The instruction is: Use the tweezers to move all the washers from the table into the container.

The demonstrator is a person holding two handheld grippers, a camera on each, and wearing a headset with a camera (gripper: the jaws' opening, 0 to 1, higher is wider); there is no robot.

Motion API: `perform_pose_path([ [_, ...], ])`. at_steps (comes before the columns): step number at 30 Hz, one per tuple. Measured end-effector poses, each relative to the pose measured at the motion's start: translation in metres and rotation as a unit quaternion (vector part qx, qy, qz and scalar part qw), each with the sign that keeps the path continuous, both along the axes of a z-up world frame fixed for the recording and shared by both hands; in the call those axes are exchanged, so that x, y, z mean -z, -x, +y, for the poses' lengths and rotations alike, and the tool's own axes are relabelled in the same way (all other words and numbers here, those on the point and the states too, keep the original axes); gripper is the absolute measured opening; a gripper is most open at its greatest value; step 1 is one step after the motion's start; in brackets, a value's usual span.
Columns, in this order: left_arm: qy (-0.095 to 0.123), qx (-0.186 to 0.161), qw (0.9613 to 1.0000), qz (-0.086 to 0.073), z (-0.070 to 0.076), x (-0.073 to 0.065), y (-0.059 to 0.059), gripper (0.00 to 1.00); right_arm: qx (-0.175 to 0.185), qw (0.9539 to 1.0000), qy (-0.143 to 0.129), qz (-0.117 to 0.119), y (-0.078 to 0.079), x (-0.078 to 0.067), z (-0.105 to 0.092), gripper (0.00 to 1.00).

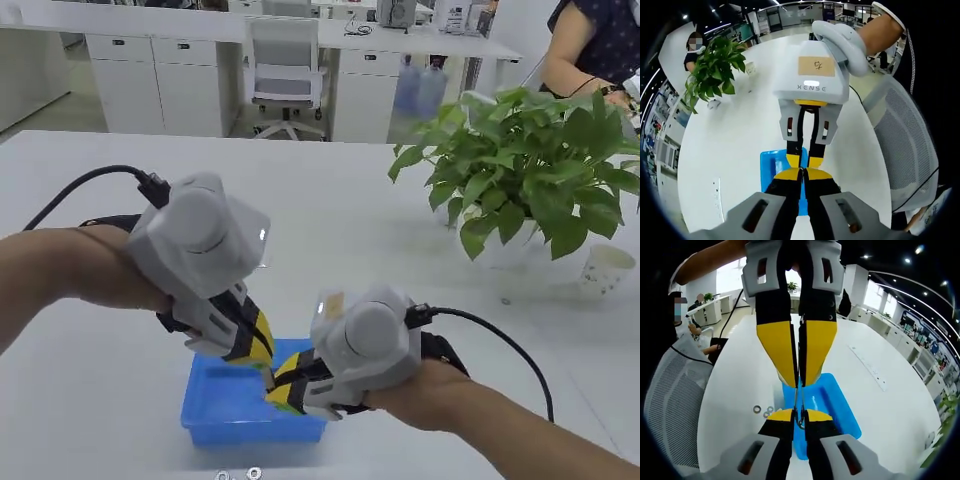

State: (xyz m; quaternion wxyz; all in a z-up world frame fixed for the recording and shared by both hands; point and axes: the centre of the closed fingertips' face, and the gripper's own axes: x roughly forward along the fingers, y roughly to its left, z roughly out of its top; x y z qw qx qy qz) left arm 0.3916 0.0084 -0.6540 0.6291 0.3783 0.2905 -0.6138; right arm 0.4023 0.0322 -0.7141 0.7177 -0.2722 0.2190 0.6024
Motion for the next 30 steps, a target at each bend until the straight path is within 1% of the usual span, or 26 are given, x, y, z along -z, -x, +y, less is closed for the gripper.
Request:
perform_pose_path([
  [3, -0.001, -0.005, 1.0, -0.005, 0.001, 0.004, -0.01, 0.06, 0.001, 1.0, -0.001, 0.001, -0.008, 0.003, 0.001, 0.09],
  [9, -0.006, -0.007, 0.9999, -0.01, 0.003, 0.014, -0.02, 0.06, -0.002, 1.0, 0.003, 0.0, -0.018, 0.013, 0.004, 0.09],
  [15, -0.005, -0.015, 0.9998, -0.009, 0.004, 0.024, -0.03, 0.06, -0.003, 1.0, 0.006, 0.005, -0.027, 0.023, 0.004, 0.09],
  [24, -0.006, -0.018, 0.9998, -0.004, 0.005, 0.042, -0.039, 0.06, -0.003, 0.9999, 0.012, 0.011, -0.035, 0.041, 0.004, 0.09],
  [30, -0.002, -0.021, 0.9998, -0.002, 0.006, 0.053, -0.044, 0.06, -0.008, 0.9997, 0.02, 0.01, -0.038, 0.052, 0.003, 0.09],
])
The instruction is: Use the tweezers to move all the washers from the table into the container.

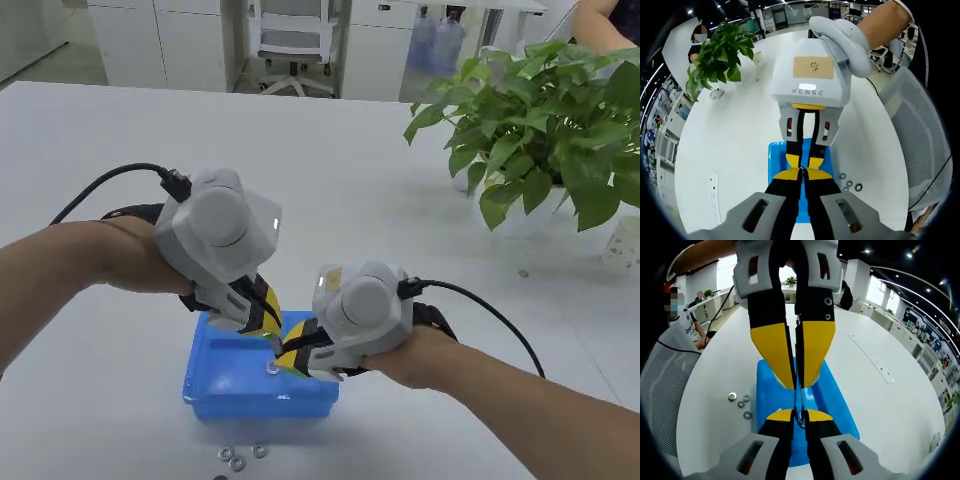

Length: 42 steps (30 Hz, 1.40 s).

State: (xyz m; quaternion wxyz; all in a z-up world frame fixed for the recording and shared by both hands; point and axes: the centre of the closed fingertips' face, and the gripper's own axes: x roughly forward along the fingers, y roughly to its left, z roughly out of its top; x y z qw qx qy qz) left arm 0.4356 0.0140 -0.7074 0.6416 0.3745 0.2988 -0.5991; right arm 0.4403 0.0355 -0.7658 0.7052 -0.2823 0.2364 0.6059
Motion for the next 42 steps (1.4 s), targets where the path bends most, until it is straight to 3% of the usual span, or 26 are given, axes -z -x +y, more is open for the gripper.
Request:
perform_pose_path([
  [12, 0.002, -0.005, 1.0, -0.001, 0.001, 0.011, -0.004, 0.06, -0.002, 0.9999, 0.013, 0.0, -0.008, 0.013, -0.003, 0.1],
  [24, 0.001, -0.003, 1.0, 0.002, 0.001, 0.014, -0.002, 0.06, -0.003, 0.9998, 0.017, 0.003, -0.008, 0.016, -0.006, 0.1],
  [42, 0.006, -0.002, 1.0, -0.005, 0.001, -0.002, 0.003, 0.06, -0.001, 0.9999, 0.007, -0.007, -0.001, 0.001, -0.005, 0.11],
])
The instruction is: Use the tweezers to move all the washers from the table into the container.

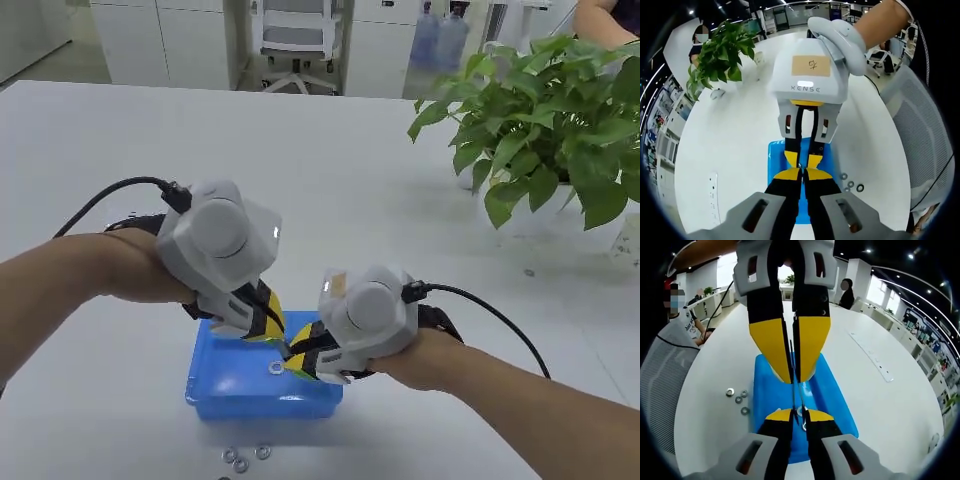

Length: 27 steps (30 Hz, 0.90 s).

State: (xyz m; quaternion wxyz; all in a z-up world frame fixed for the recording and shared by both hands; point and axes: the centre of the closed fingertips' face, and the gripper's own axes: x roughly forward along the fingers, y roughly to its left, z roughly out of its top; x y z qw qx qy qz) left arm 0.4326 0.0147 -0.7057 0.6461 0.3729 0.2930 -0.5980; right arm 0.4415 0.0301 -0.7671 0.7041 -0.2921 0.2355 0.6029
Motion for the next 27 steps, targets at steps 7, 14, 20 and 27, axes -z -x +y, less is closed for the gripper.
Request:
perform_pose_path([
  [7, 0.0, 0.003, 0.9999, -0.011, 0.002, -0.014, 0.004, 0.06, 0.005, 0.9999, -0.013, -0.011, 0.004, -0.014, 0.002, 0.11],
  [14, -0.003, 0.007, 0.9998, -0.016, 0.003, -0.025, 0.014, 0.06, 0.007, 0.9996, -0.022, -0.018, 0.012, -0.026, 0.004, 0.11],
  [20, -0.009, 0.006, 0.9998, -0.015, 0.007, -0.031, 0.024, 0.06, 0.007, 0.9994, -0.028, -0.021, 0.021, -0.032, 0.007, 0.11],
  [27, -0.012, 0.005, 0.9998, -0.016, 0.011, -0.039, 0.038, 0.06, 0.003, 0.9991, -0.035, -0.023, 0.033, -0.04, 0.013, 0.11],
])
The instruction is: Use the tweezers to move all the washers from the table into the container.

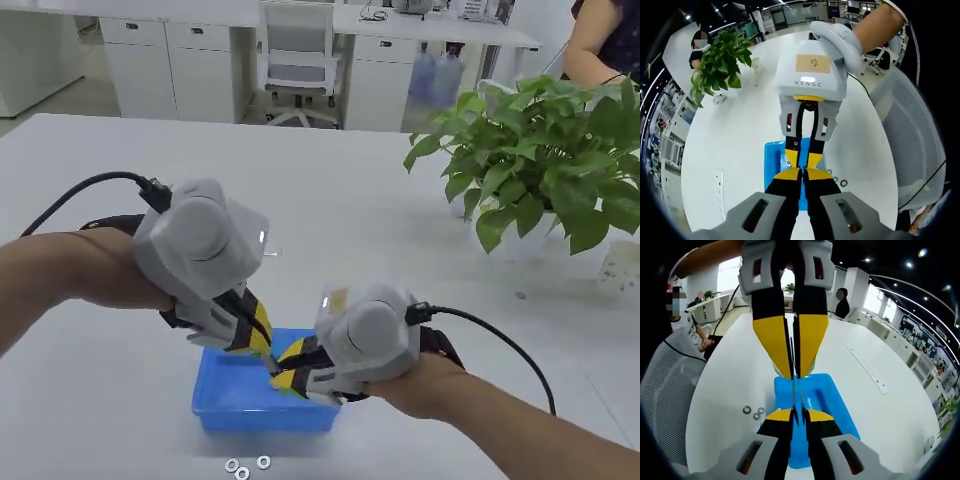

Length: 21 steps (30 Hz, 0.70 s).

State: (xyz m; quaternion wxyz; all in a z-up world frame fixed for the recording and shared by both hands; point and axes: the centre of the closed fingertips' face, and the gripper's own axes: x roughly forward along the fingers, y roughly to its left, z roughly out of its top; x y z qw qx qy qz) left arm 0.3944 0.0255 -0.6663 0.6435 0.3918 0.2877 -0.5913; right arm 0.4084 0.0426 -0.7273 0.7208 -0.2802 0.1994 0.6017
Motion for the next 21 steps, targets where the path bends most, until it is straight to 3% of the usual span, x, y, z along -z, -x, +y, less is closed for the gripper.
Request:
perform_pose_path([
  [11, 0.002, -0.002, 1.0, 0.0, 0.007, -0.001, 0.025, 0.06, -0.011, 0.9999, -0.006, 0.005, 0.025, -0.001, 0.008, 0.11],
  [21, -0.007, 0.001, 0.9999, 0.012, 0.014, 0.011, 0.048, 0.06, -0.026, 0.9995, 0.0, 0.015, 0.053, 0.01, 0.014, 0.11],
])
